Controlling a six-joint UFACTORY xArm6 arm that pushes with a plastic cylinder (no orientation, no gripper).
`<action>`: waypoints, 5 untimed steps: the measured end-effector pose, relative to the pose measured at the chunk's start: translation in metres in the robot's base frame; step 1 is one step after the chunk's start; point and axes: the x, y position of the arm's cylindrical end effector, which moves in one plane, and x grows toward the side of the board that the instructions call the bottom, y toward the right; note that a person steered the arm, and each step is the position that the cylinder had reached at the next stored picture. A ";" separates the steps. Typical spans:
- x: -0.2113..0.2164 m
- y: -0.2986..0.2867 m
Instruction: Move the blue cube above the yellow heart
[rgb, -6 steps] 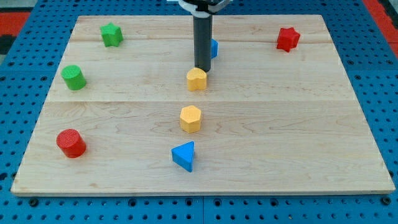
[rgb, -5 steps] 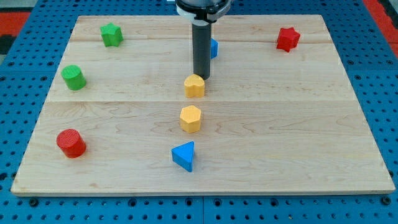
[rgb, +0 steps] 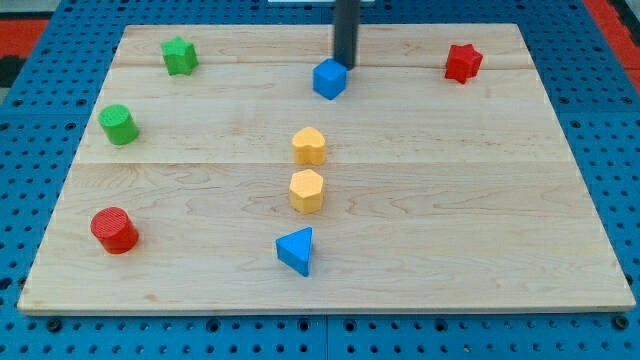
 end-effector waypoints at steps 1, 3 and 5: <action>0.010 -0.010; 0.043 -0.010; 0.038 -0.042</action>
